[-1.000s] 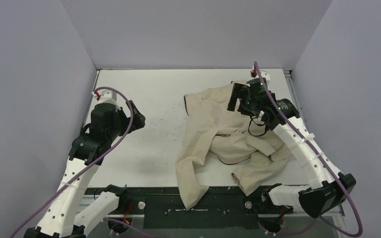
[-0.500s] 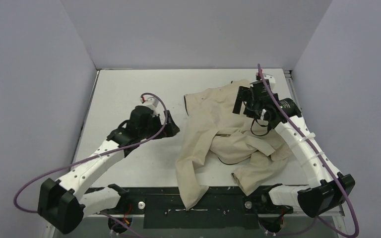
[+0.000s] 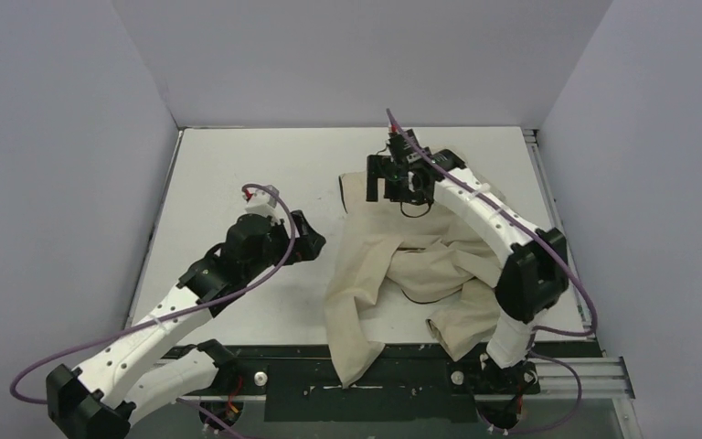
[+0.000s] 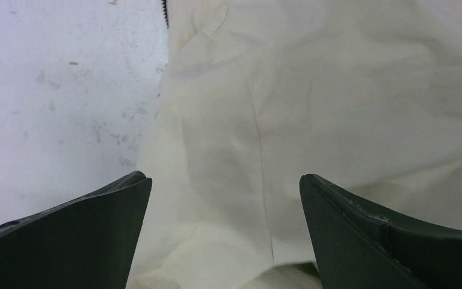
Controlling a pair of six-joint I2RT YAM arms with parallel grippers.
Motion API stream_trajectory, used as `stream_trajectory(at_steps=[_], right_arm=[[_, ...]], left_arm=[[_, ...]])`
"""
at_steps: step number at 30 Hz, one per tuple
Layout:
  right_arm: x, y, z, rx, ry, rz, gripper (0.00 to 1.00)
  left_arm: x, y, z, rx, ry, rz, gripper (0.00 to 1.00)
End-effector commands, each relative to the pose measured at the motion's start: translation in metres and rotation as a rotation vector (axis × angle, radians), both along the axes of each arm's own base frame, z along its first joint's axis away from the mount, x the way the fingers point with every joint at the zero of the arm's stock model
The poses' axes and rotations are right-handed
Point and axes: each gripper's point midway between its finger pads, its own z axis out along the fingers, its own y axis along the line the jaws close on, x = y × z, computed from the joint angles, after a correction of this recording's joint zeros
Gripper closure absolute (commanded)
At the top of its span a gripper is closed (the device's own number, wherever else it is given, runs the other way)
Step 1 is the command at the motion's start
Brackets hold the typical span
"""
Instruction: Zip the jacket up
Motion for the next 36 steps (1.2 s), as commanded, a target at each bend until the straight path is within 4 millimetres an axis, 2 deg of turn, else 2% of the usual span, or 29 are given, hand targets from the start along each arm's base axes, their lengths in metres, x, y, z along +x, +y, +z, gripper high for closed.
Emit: stream_trajectory(at_steps=[1, 5, 9, 11, 12, 13, 15, 17, 18, 20, 21, 25, 29, 33, 36], right_arm=[[0.043, 0.000, -0.039, -0.136, 0.016, -0.049, 0.00], [0.059, -0.008, -0.079, -0.262, 0.066, -0.087, 0.00], [0.060, -0.006, -0.116, -0.280, 0.126, -0.063, 0.00], [0.056, 0.006, -0.126, -0.246, 0.156, -0.014, 0.05], [0.054, 0.013, -0.127, -0.231, 0.156, 0.010, 0.10], [0.053, 0.019, -0.124, -0.215, 0.143, 0.031, 0.19], [0.051, 0.030, -0.108, -0.191, 0.092, 0.072, 0.42], [0.048, 0.041, -0.087, -0.161, 0.033, 0.128, 0.55], [0.045, 0.046, -0.069, -0.140, -0.009, 0.162, 0.63], [0.031, 0.060, -0.045, -0.096, -0.064, 0.254, 0.78], [0.023, 0.065, -0.034, -0.088, -0.102, 0.297, 0.81], [-0.023, 0.081, 0.002, -0.061, -0.210, 0.467, 0.91], [-0.073, 0.081, 0.026, -0.010, -0.285, 0.575, 1.00], [-0.099, 0.057, 0.053, 0.052, -0.364, 0.540, 1.00], [-0.110, 0.028, 0.068, 0.053, -0.413, 0.455, 1.00]], left_arm=[[-0.009, 0.036, 0.009, 0.020, -0.026, 0.104, 0.03], [-0.019, 0.052, 0.008, 0.028, -0.017, 0.130, 0.03], [-0.023, 0.058, 0.009, 0.024, -0.019, 0.144, 0.03], [-0.023, 0.059, 0.009, 0.022, -0.020, 0.148, 0.03], [-0.023, 0.060, 0.010, 0.023, -0.020, 0.154, 0.03], [-0.022, 0.062, 0.010, 0.028, -0.019, 0.162, 0.03], [-0.021, 0.066, 0.009, 0.038, -0.019, 0.185, 0.03], [-0.020, 0.072, 0.008, 0.049, -0.021, 0.211, 0.03], [-0.019, 0.075, 0.008, 0.054, -0.022, 0.223, 0.03], [-0.019, 0.081, 0.009, 0.066, -0.021, 0.249, 0.03], [-0.019, 0.085, 0.009, 0.073, -0.018, 0.266, 0.03], [-0.018, 0.100, 0.010, 0.083, -0.025, 0.328, 0.03], [-0.018, 0.112, 0.012, 0.086, -0.036, 0.381, 0.03], [-0.019, 0.123, 0.015, 0.089, -0.045, 0.434, 0.03], [-0.019, 0.130, 0.018, 0.091, -0.056, 0.465, 0.03]])
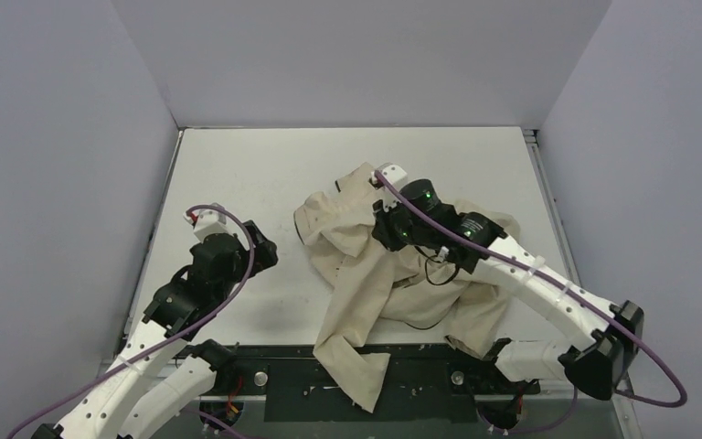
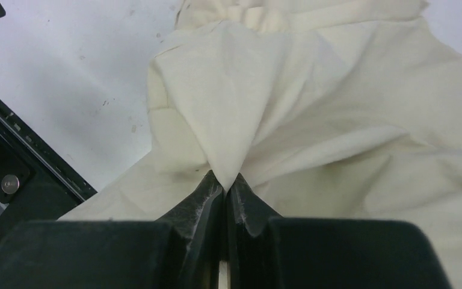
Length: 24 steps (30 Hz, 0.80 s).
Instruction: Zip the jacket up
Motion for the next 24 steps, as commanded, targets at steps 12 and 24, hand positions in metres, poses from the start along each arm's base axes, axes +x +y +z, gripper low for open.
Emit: stream_trajectory(at_steps=[12, 24], right_arm=[[-0.011, -0.178, 0.023, -0.037, -0.100, -0.816, 1.00], [0.019, -0.092, 0.050, 0.054, 0.011, -0.401, 0.11]], left_arm=[[0.007, 0.008, 0.009, -0.023, -0.029, 0.070, 0.03], [0.007, 0.007, 0.006, -0.020, -0.021, 0.059, 0.03]])
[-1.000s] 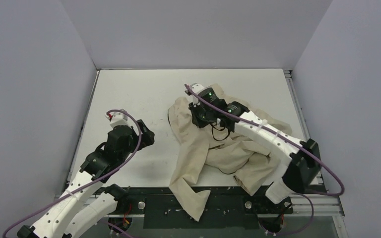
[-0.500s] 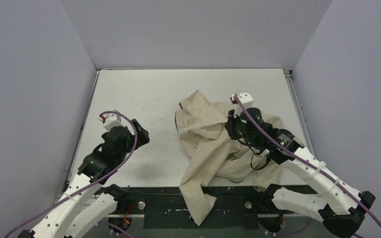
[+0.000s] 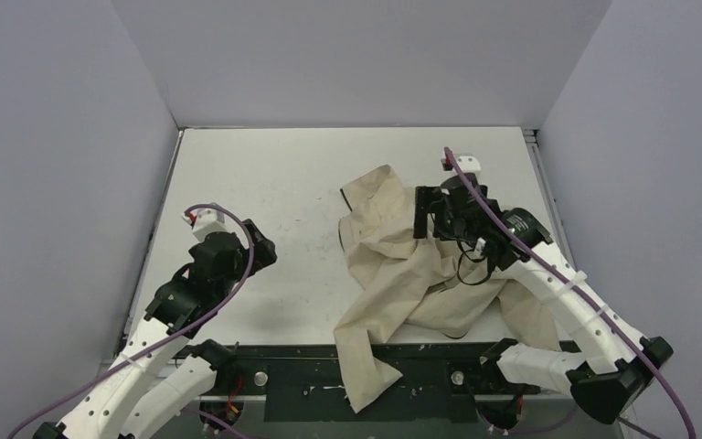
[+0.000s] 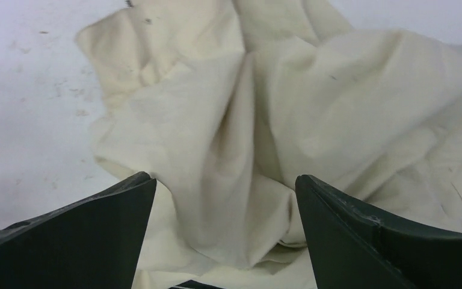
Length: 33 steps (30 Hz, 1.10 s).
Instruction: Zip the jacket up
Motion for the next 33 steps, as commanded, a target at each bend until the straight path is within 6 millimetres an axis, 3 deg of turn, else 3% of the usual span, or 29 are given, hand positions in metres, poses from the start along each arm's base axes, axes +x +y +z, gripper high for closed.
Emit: stream_trajectory(at_steps=[1, 7, 12, 16, 25, 33], right_arm=[[0.023, 0.078, 0.047, 0.113, -0.048, 0.337, 0.10], [0.029, 0.150, 0.014, -0.183, 0.072, 0.566, 0.06], [0.022, 0.177, -0.030, -0.359, 0.171, 0.691, 0.05], [0.021, 0.172, -0.054, -0.463, 0.208, 0.684, 0.05], [0.012, 0.128, -0.086, -0.765, 0.276, 0.627, 0.05], [0.003, 0.125, -0.109, -0.815, 0.337, 0.606, 0.09]], left_arm=[[0.004, -0.001, 0.010, -0.017, -0.035, 0.002, 0.03], [0.000, 0.007, 0.011, -0.005, -0.036, 0.019, 0.03], [-0.009, 0.024, 0.016, 0.021, -0.044, 0.076, 0.03], [-0.017, 0.035, 0.025, 0.013, -0.072, 0.116, 0.03], [-0.018, 0.034, 0.026, -0.008, -0.086, 0.111, 0.03], [-0.017, 0.034, 0.029, -0.006, -0.093, 0.114, 0.03]])
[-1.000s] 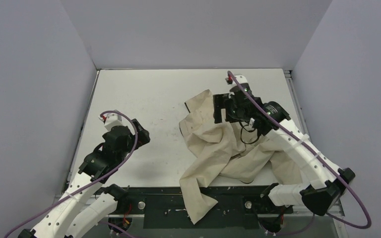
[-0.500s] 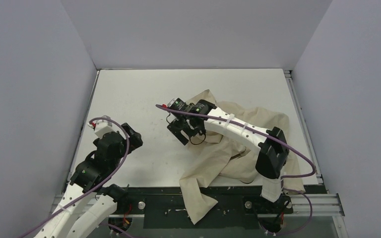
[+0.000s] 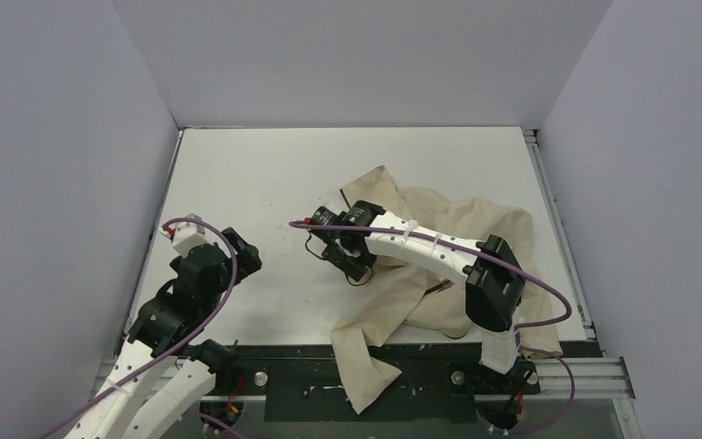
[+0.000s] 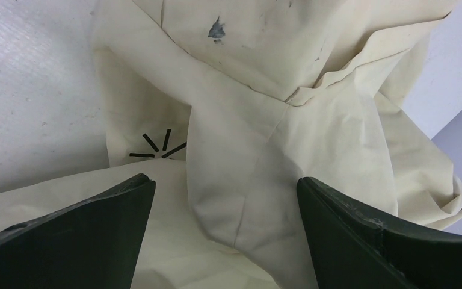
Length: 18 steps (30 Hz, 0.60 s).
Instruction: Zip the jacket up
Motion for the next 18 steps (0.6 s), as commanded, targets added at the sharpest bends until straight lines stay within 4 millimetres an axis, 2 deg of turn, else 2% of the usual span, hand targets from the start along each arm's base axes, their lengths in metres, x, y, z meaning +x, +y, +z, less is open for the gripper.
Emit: stream_trajectory(at_steps=[1, 4, 6, 8, 9, 13, 18], right_arm=[[0.002, -0.014, -0.008, -0.087, -0.031, -0.039, 0.15], [0.002, -0.015, -0.015, -0.083, -0.038, -0.051, 0.43], [0.005, -0.011, -0.010, -0.051, -0.058, -0.059, 0.63], [0.014, -0.007, 0.007, -0.009, -0.112, -0.079, 0.94], [0.018, -0.005, 0.020, 0.017, -0.154, -0.088, 1.00], [0.031, 0.015, 0.080, 0.237, -0.285, -0.075, 1.00], [0.018, 0.054, 0.153, 0.649, -0.326, 0.071, 1.00]], left_arm=[[0.002, 0.003, 0.020, -0.021, -0.056, 0.019, 0.03], [0.001, 0.003, 0.021, -0.023, -0.058, 0.019, 0.03], [0.001, 0.004, 0.022, -0.021, -0.059, 0.020, 0.03], [0.001, 0.005, 0.023, -0.020, -0.059, 0.022, 0.03], [0.000, 0.005, 0.024, -0.022, -0.063, 0.023, 0.03], [0.001, 0.006, 0.027, -0.023, -0.073, 0.026, 0.03], [0.003, 0.005, 0.030, -0.020, -0.078, 0.025, 0.03]])
